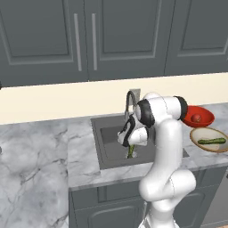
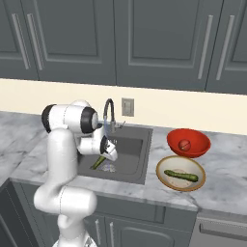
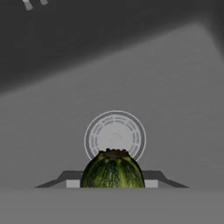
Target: Pick the squashs from the sink and place them in one bowl. Place the onion in the other bowl. Then turn off the sink faucet.
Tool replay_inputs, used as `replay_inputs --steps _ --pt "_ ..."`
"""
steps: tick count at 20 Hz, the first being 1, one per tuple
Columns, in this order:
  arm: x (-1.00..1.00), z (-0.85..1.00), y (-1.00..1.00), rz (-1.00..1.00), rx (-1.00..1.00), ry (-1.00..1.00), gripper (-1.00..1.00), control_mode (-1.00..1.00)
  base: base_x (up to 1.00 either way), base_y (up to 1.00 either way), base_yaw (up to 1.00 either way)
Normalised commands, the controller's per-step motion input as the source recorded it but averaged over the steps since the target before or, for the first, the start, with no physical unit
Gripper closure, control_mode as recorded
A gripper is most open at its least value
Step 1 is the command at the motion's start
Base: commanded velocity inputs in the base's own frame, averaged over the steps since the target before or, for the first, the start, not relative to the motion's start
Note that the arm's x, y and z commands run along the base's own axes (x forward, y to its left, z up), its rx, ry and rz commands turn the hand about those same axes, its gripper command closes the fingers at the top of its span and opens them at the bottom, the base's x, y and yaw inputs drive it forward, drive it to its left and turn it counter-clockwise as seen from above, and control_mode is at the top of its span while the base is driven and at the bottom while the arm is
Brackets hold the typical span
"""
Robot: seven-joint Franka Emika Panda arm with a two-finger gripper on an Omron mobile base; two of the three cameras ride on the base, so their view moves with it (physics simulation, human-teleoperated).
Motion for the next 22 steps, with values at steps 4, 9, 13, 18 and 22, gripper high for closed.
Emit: replay_inputs --steps 4,9,13,18,22 --pt "-0.11 0.73 0.03 -0.10 0.00 -0.08 1.00 -1.00 0.00 0.00 0.00" --pt "-0.19 0.71 0.00 -0.11 0.01 -0.03 1.00 -1.00 0.00 0.00 0.00" --pt "-0.18 0.61 -0.03 -0.09 0.02 0.00 1.00 -1.00 0.00 0.00 0.00" --pt "-0.11 0.51 -0.26 -0.06 0.02 0.00 1.00 -1.00 0.00 0.00 0.00" --pt "-0.22 0.28 -0.43 -0.04 0.00 0.00 1.00 -1.00 0.00 0.00 0.00"
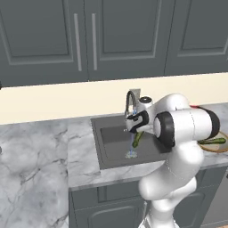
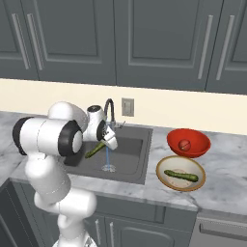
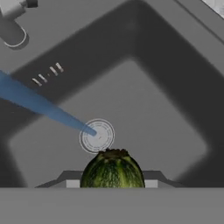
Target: Pick the squashs from the sink and place them in one bowl. Place the onion in the other bowl. Then turn off the sink faucet.
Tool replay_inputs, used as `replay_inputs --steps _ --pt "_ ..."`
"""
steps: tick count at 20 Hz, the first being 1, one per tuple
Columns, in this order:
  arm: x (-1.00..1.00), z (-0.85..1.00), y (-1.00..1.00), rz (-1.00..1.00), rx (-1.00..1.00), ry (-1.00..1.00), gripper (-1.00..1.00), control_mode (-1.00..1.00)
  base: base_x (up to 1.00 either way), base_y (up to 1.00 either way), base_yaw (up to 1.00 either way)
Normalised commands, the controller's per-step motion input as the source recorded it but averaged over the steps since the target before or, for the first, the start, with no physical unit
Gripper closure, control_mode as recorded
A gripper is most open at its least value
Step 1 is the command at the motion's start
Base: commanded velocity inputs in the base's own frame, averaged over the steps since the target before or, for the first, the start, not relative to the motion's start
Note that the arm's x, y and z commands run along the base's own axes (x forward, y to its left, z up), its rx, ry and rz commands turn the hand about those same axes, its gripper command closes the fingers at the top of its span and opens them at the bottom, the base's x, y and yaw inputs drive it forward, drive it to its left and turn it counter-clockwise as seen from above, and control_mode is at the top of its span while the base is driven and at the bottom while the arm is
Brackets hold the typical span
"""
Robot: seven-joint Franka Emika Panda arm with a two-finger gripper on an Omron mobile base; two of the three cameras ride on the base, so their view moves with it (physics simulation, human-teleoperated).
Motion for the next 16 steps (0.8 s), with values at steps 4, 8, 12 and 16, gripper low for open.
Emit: replay_inputs --steps 4,8,12,16 --pt "-0.28 0.20 -0.49 -0.06 0.00 0.00 1.00 -1.00 0.00 0.00 0.00" --pt "-0.28 0.09 -0.55 -0.10 0.01 0.00 1.00 -1.00 0.00 0.00 0.00" --pt "-0.28 0.03 -0.61 -0.12 0.03 0.00 1.00 -1.00 0.00 0.00 0.00" --pt "-0.28 0.17 -0.59 -0.13 0.04 0.00 1.00 -1.00 0.00 0.00 0.00"
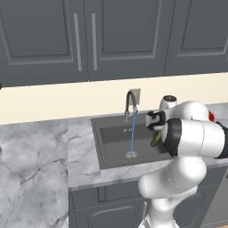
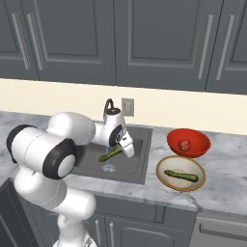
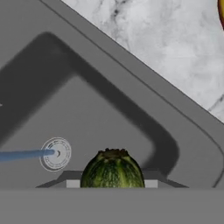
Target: Pick the squashs from the sink and place them in one bowl. Place the onion in the other bowl. Then turn off the sink faucet.
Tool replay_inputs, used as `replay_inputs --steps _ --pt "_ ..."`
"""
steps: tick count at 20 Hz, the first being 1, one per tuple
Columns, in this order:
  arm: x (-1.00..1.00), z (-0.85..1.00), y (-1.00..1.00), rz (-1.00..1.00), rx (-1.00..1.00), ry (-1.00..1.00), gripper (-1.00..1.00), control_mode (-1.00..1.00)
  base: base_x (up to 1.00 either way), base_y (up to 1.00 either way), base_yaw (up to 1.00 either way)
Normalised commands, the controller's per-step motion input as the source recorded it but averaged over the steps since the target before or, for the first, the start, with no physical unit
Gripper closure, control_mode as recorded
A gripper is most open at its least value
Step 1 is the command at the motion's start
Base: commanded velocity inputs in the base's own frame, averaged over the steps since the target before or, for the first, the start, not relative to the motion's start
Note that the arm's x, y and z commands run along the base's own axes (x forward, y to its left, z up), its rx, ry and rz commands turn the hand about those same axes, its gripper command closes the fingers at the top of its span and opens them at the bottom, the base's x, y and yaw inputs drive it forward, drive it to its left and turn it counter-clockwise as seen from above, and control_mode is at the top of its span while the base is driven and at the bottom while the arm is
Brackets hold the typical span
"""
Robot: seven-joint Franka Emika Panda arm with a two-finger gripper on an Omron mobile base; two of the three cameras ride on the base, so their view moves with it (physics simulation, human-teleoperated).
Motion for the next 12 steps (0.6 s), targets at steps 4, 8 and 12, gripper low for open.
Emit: replay_inputs --steps 4,8,12 --pt "-0.22 0.18 -0.59 -0.13 0.04 0.00 1.00 -1.00 0.00 0.00 0.00" --pt "-0.17 0.15 -0.60 -0.12 0.04 0.00 1.00 -1.00 0.00 0.00 0.00" --pt "-0.16 0.18 -0.61 -0.13 0.05 0.00 1.00 -1.00 0.00 0.00 0.00"
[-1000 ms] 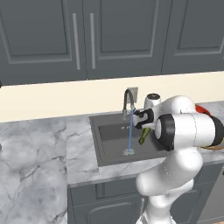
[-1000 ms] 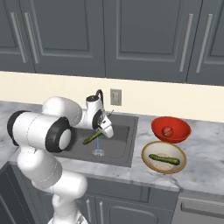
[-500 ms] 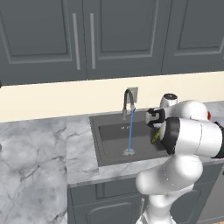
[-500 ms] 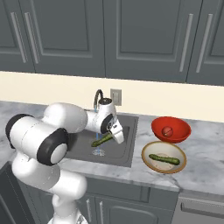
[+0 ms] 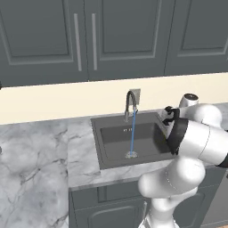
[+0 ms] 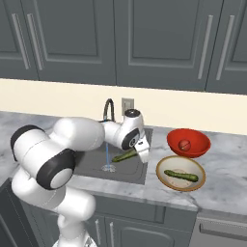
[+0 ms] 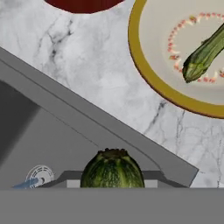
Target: Pick the squashs from the sink and place them in one bowl. Place the onion in the other bowl. Then turn off the sink faucet.
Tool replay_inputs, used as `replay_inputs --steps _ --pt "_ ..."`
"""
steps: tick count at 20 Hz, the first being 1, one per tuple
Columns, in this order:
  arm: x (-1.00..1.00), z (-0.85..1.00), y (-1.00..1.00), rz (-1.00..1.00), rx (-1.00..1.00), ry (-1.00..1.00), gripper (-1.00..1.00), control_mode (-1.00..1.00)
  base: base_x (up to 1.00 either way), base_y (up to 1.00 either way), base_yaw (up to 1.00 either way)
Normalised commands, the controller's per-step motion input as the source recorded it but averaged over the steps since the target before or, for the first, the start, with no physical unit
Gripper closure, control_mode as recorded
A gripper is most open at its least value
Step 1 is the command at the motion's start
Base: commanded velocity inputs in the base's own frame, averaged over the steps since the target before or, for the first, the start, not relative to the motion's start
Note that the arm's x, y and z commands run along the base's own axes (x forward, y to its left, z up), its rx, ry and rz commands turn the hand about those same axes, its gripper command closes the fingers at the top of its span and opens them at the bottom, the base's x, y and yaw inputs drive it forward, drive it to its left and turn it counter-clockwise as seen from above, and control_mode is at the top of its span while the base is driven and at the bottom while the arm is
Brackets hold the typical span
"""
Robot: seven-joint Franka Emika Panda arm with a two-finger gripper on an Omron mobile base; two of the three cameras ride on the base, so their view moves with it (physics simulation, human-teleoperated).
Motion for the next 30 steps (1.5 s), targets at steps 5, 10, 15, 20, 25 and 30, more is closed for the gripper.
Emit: replay_inputs --steps 5,10,15,20,25,30 --pt "-0.12 0.17 -0.63 -0.14 0.05 0.00 1.00 -1.00 0.00 0.00 0.00" --pt "-0.07 0.09 -0.62 -0.14 0.05 0.00 1.00 -1.00 0.00 0.00 0.00" --pt "-0.03 0.01 -0.59 -0.14 0.04 0.00 1.00 -1.00 0.00 0.00 0.00" --pt "-0.04 0.00 -0.62 -0.14 0.05 0.00 1.00 -1.00 0.00 0.00 0.00" --pt "-0.01 0.00 -0.62 -0.13 0.05 0.01 1.00 -1.00 0.00 0.00 0.00" --pt "-0.01 -0.16 -0.48 -0.10 0.01 0.01 1.00 -1.00 0.00 0.00 0.00"
